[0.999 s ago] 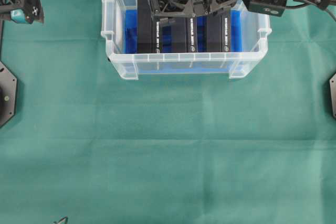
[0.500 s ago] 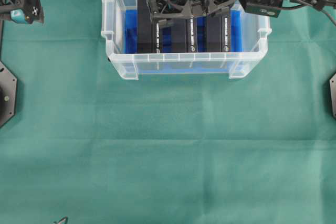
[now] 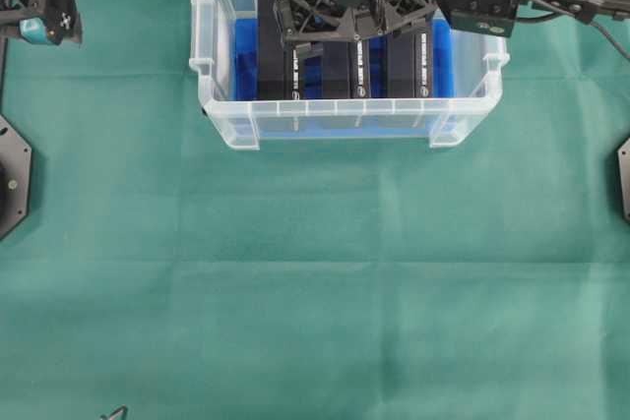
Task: Take out the box from the case.
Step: 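Lower the open right gripper over the middle black RealSense box, then close the right gripper on the middle black RealSense box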
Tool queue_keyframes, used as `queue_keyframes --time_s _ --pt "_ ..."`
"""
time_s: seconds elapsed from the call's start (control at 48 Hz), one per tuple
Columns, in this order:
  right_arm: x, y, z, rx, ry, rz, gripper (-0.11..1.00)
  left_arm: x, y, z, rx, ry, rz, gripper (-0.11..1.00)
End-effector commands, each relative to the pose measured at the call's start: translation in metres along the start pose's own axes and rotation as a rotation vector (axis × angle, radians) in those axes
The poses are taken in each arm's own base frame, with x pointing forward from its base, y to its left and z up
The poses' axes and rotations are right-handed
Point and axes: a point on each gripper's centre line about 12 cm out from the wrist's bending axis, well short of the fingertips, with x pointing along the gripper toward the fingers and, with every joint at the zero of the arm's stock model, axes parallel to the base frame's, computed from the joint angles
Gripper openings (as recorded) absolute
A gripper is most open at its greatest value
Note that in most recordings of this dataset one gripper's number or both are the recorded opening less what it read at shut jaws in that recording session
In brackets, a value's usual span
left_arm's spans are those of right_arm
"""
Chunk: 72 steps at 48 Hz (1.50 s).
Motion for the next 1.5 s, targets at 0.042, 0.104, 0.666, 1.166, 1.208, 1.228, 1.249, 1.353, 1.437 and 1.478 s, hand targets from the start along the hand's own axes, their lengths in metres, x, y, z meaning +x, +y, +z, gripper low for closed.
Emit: queue_keyframes --time_s 0.042,0.104,0.666,1.166,1.208,1.228,1.249,1.353,1.437,1.478 --pt "-0.007 0.000 0.000 -0.002 -0.008 0.020 0.95 -0.005 -0.002 0.001 0.003 -0.015 -0.016 0.94" --pt "-0.005 0.001 0.000 -0.003 -0.009 0.025 0.95 -0.005 -0.002 0.001 0.003 -0.015 -0.016 0.94" --pt "0.013 -0.002 -0.001 -0.005 -0.006 0.019 0.95 -0.005 -0.002 0.001 0.005 -0.015 -0.016 0.94" --pt "0.033 -0.001 0.002 0.000 -0.006 0.013 0.95 -0.005 -0.001 0.001 0.003 -0.016 -0.017 0.94" --pt "0.034 -0.001 0.002 -0.001 -0.006 0.011 0.95 -0.005 -0.001 0.001 0.003 -0.016 -0.017 0.94" --pt "0.034 -0.001 0.002 -0.001 -0.006 0.010 0.95 -0.005 -0.001 0.001 0.003 -0.016 -0.017 0.94" --pt "0.035 -0.002 0.002 0.000 -0.006 0.008 0.95 -0.005 -0.001 0.001 0.003 -0.016 -0.017 0.94" --pt "0.038 -0.002 0.002 0.001 -0.003 0.003 0.95 -0.005 -0.001 0.001 0.003 -0.016 -0.017 0.94" --pt "0.040 -0.002 0.001 -0.002 -0.003 -0.002 0.95 -0.005 0.000 0.001 0.003 -0.016 -0.017 0.94" --pt "0.041 -0.002 0.002 0.000 -0.003 -0.004 0.95 -0.006 0.000 0.000 0.003 -0.017 -0.018 0.94"
